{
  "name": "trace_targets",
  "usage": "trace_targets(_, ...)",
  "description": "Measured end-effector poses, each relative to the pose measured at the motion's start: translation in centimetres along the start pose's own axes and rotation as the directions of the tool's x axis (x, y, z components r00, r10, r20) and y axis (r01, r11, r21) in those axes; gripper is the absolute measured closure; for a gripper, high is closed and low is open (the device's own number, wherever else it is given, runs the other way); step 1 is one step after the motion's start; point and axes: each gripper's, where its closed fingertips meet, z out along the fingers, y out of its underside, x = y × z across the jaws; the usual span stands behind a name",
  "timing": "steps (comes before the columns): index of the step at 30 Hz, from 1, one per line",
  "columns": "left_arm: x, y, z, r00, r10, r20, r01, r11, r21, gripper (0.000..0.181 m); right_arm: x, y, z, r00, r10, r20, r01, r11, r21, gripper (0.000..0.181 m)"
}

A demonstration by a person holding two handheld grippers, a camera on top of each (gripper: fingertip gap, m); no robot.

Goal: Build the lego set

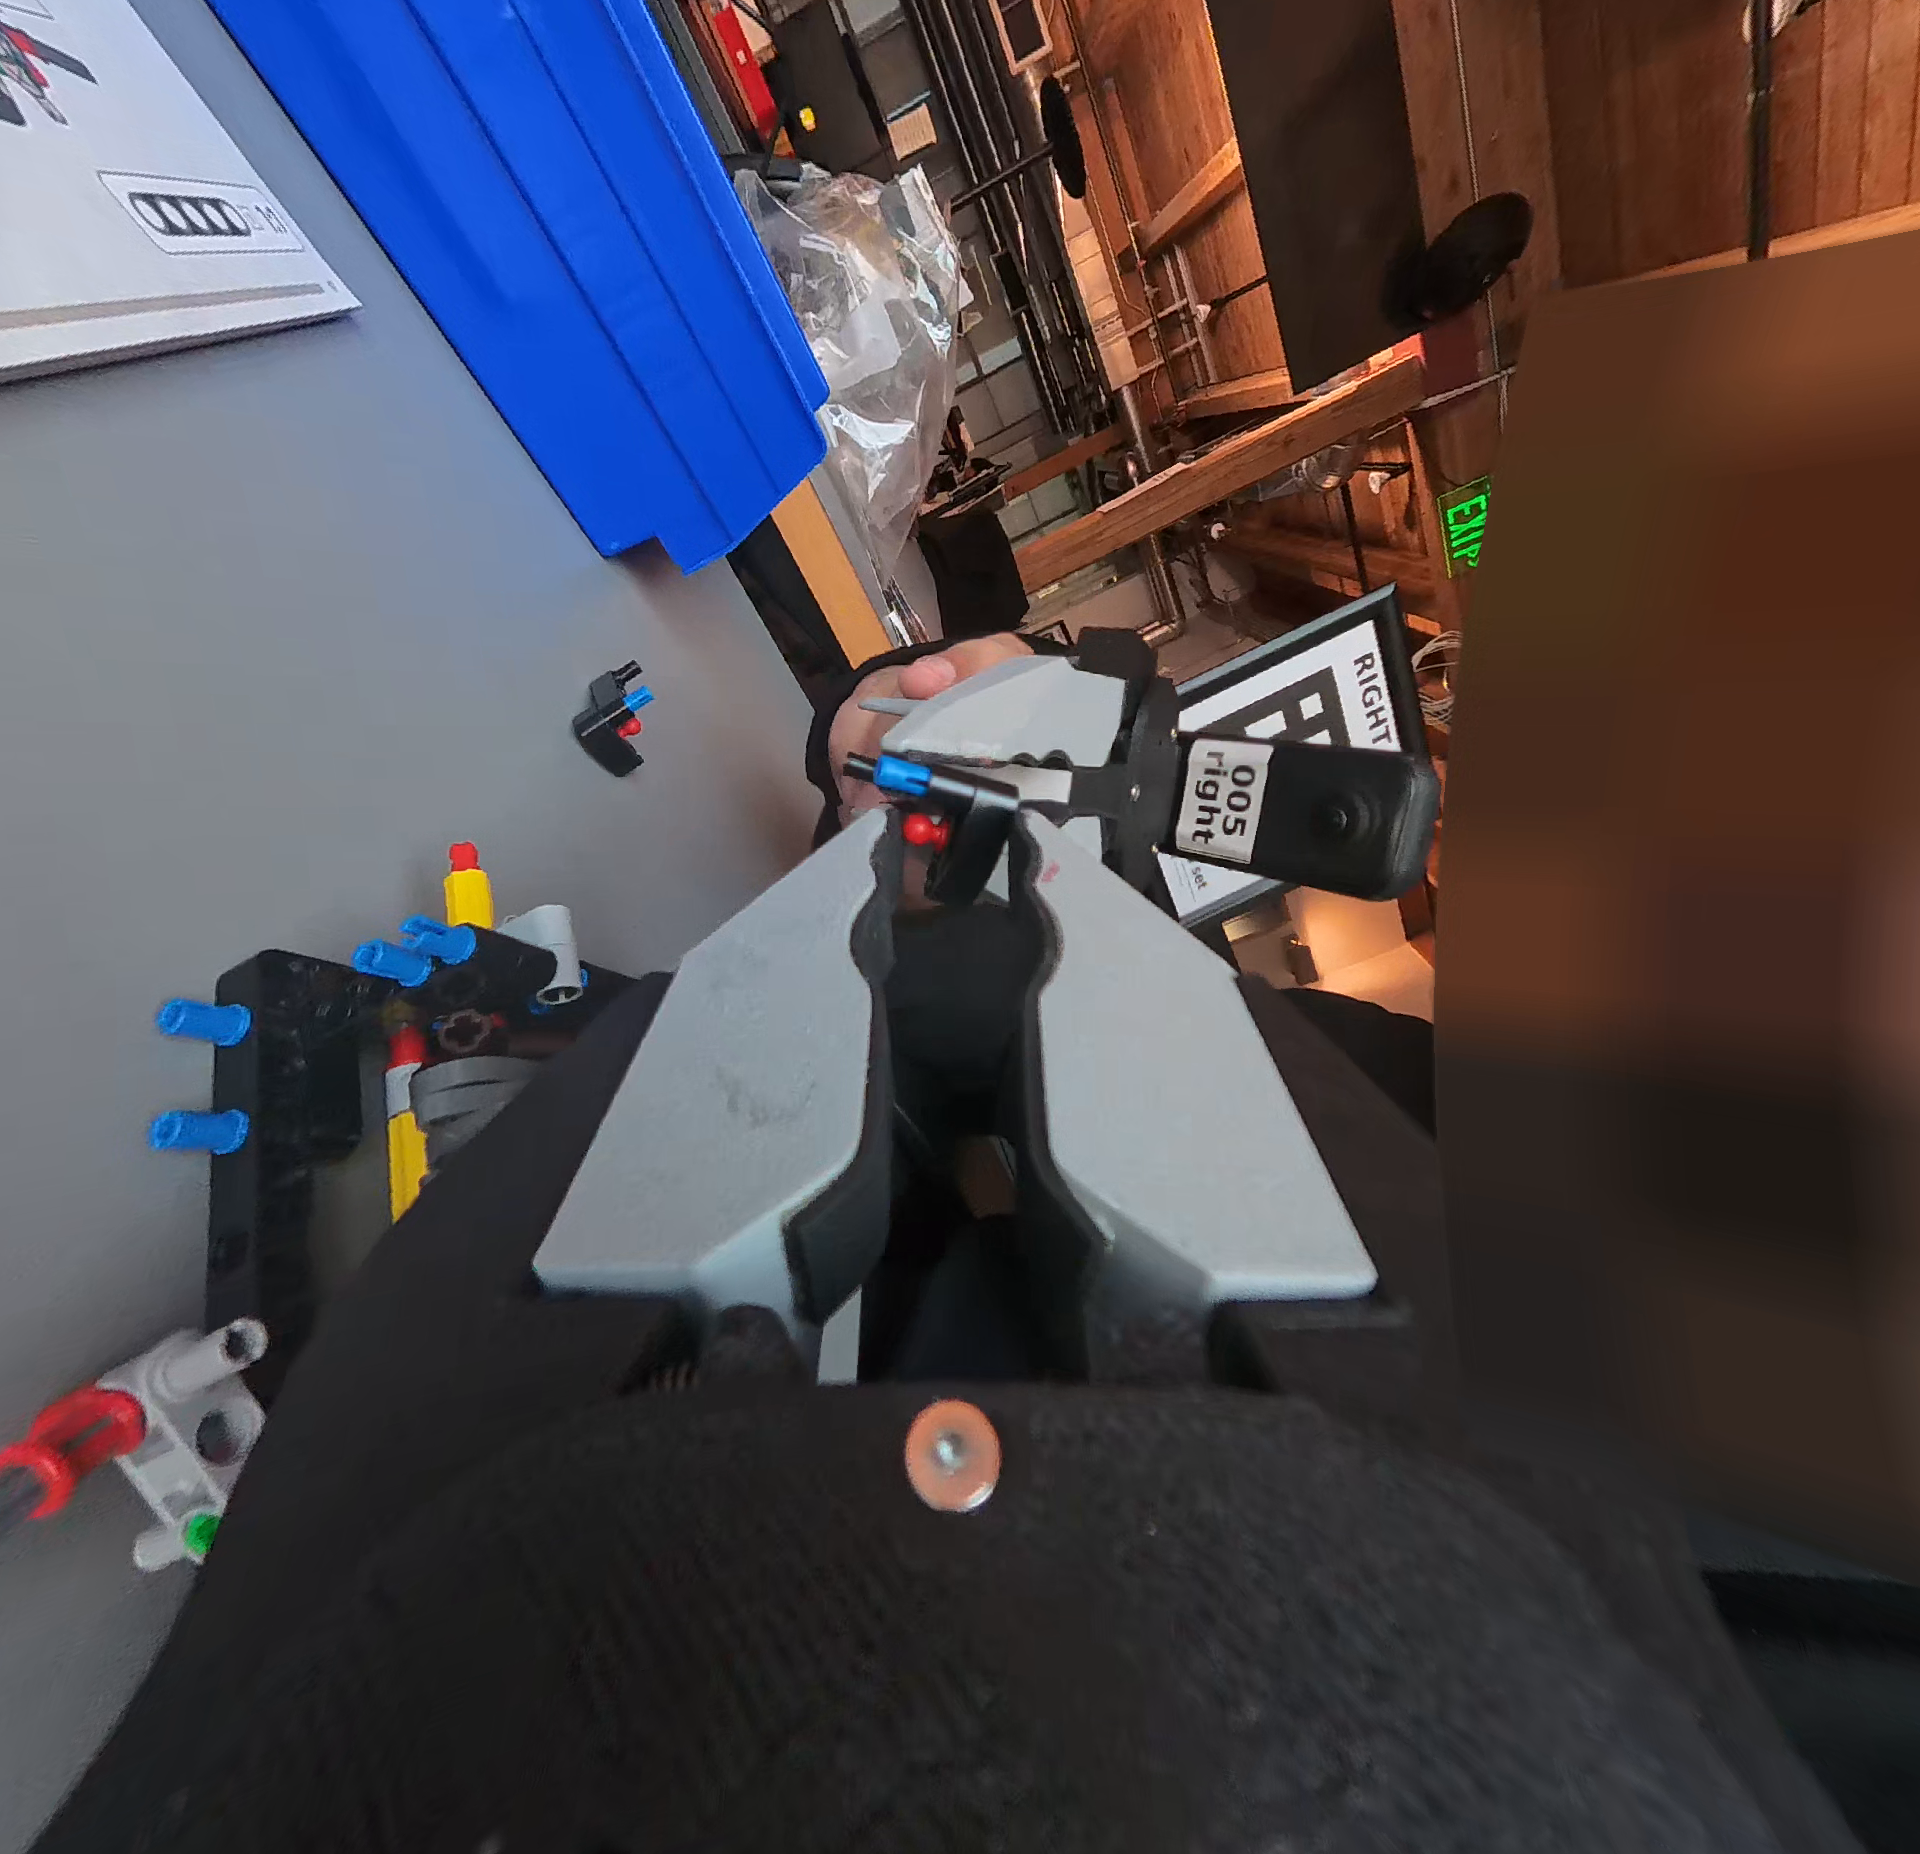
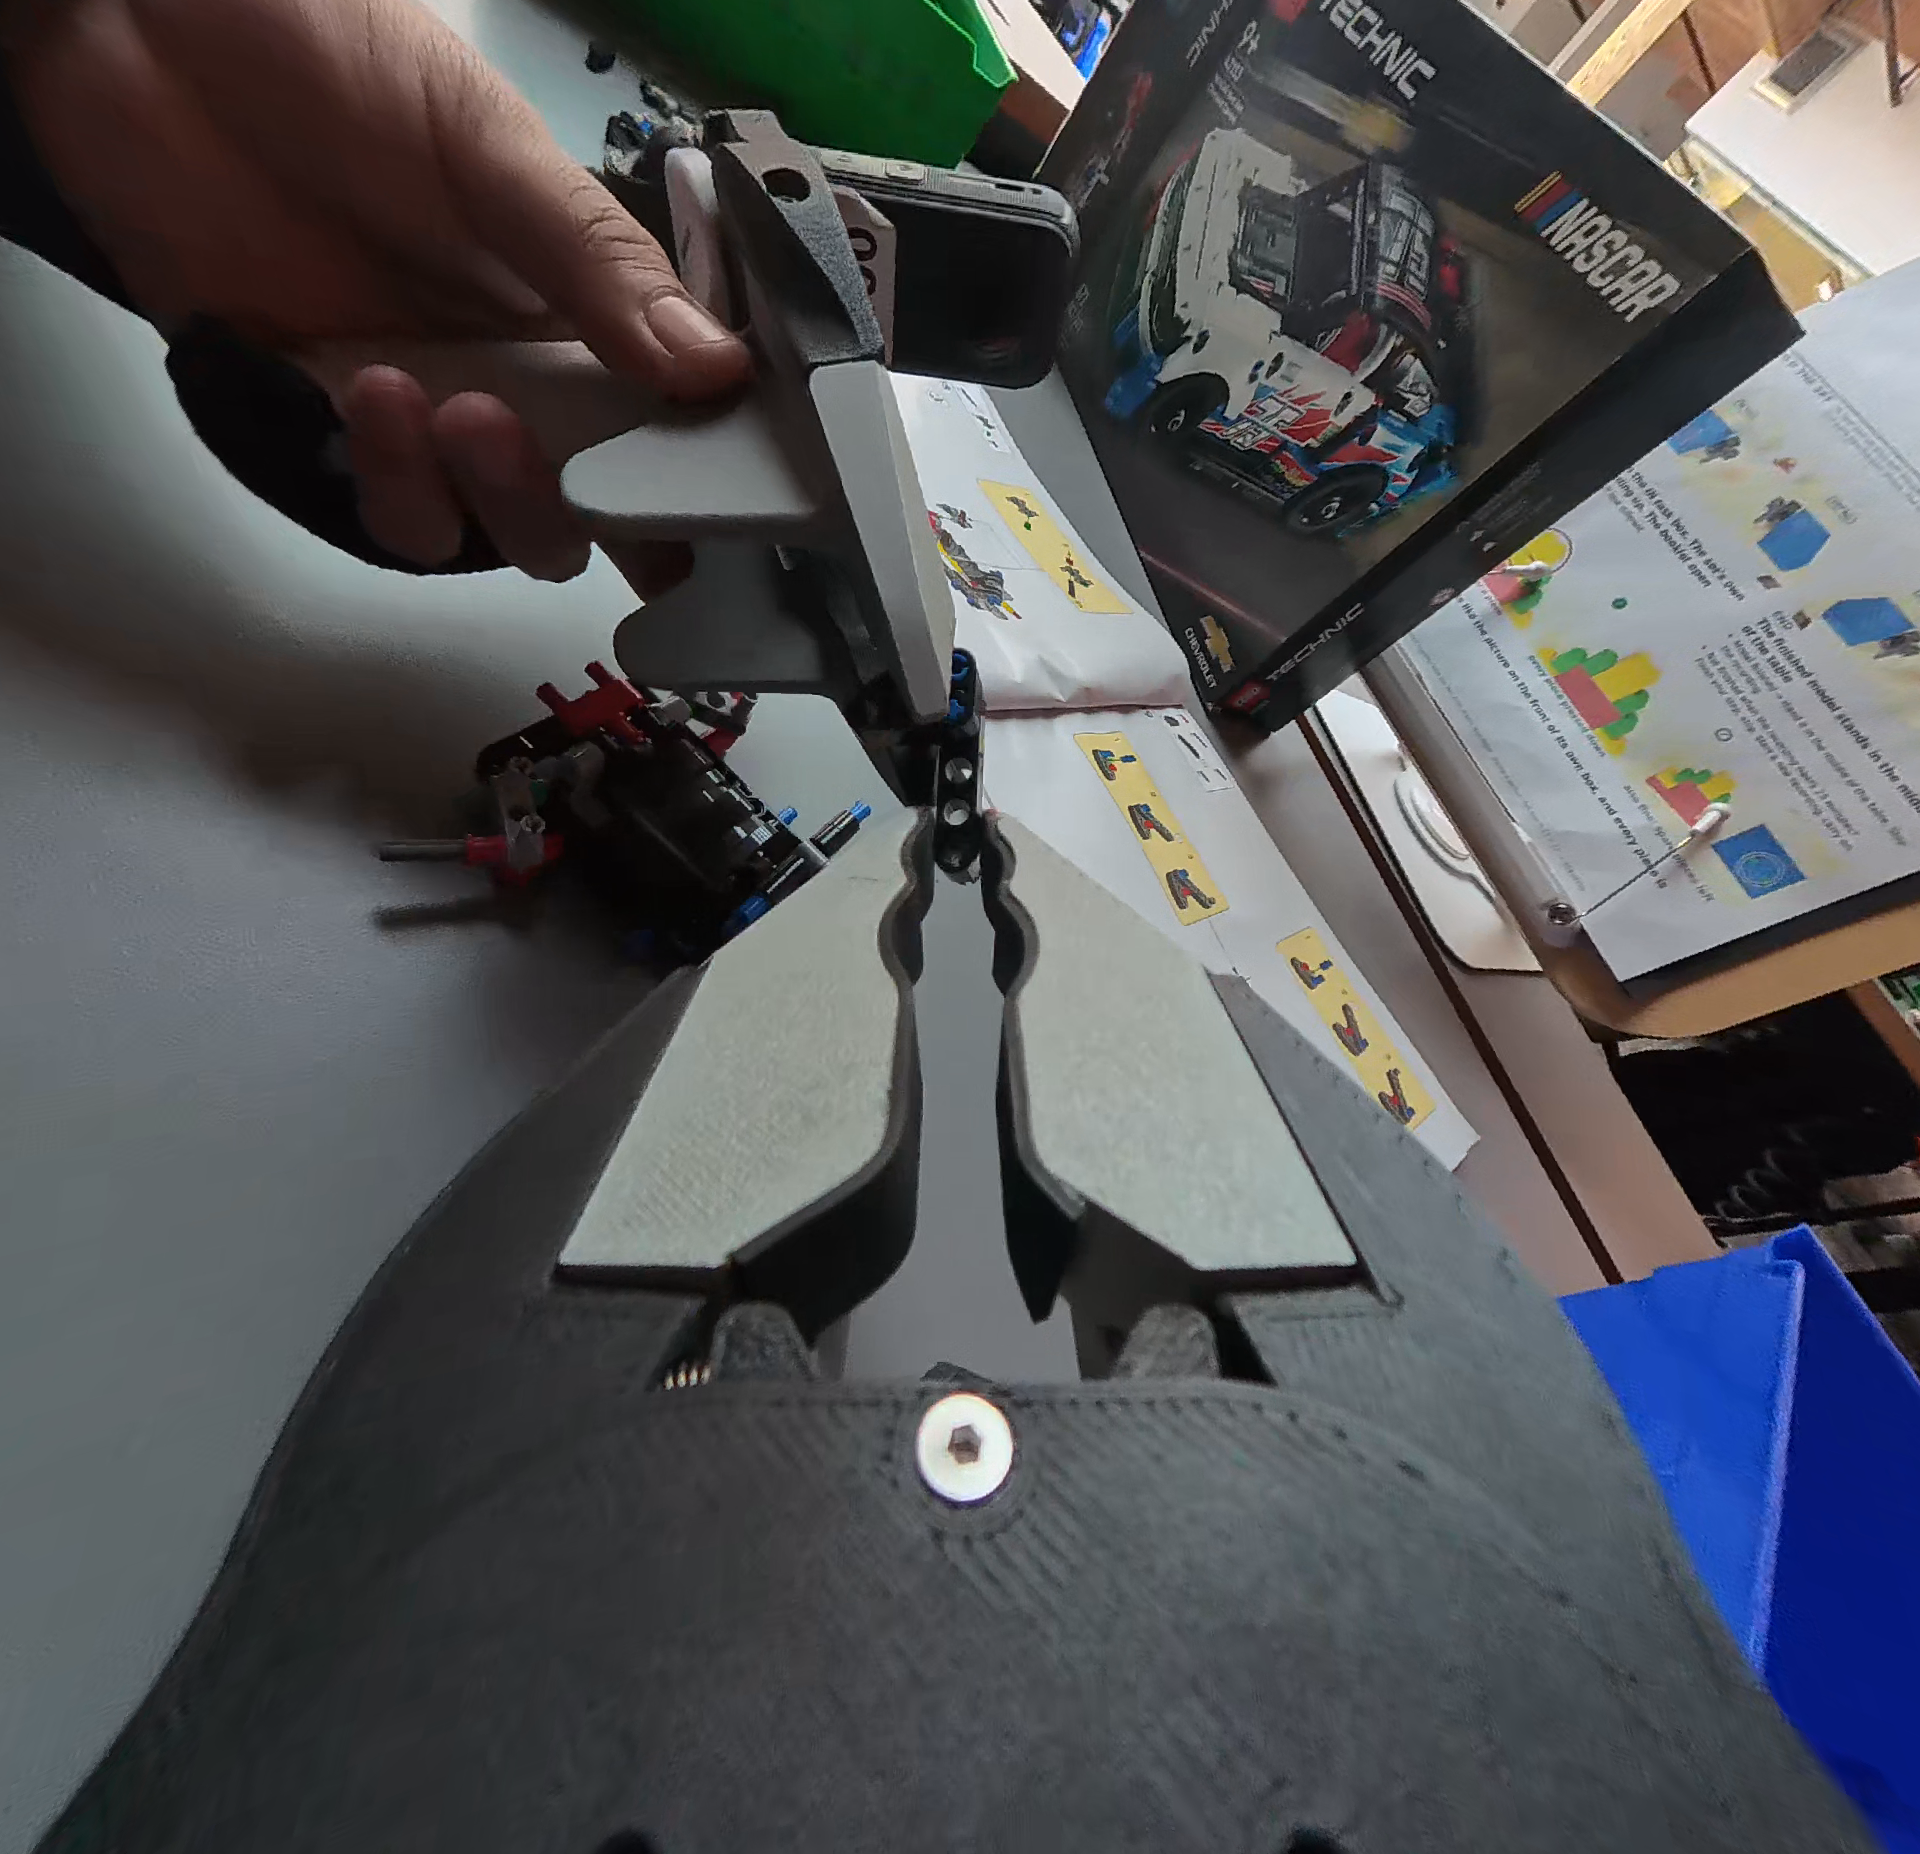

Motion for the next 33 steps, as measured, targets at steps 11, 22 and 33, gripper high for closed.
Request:
trace_targets(11, -1.2, -1.6, -1.8, 0.969, 0.212, 0.127, -0.209, 0.977, -0.035, 0.162, 0.9, 1.8, 0.2, 0.988, 0.149, 0.046, -0.147, 0.988, -0.037, 0.177)
trace_targets(22, -4.0, 2.3, -1.2, 0.542, 0.825, 0.163, -0.654, 0.535, -0.535, 0.136, -0.9, 3.0, 0.1, 0.909, 0.308, 0.282, -0.294, 0.952, -0.090, 0.177)
trace_targets(33, -3.1, 3.4, -0.3, 0.441, 0.892, 0.101, -0.730, 0.422, -0.537, 0.157, -3.2, 2.3, -0.5, 0.881, 0.233, 0.412, -0.230, 0.972, -0.056, 0.177)
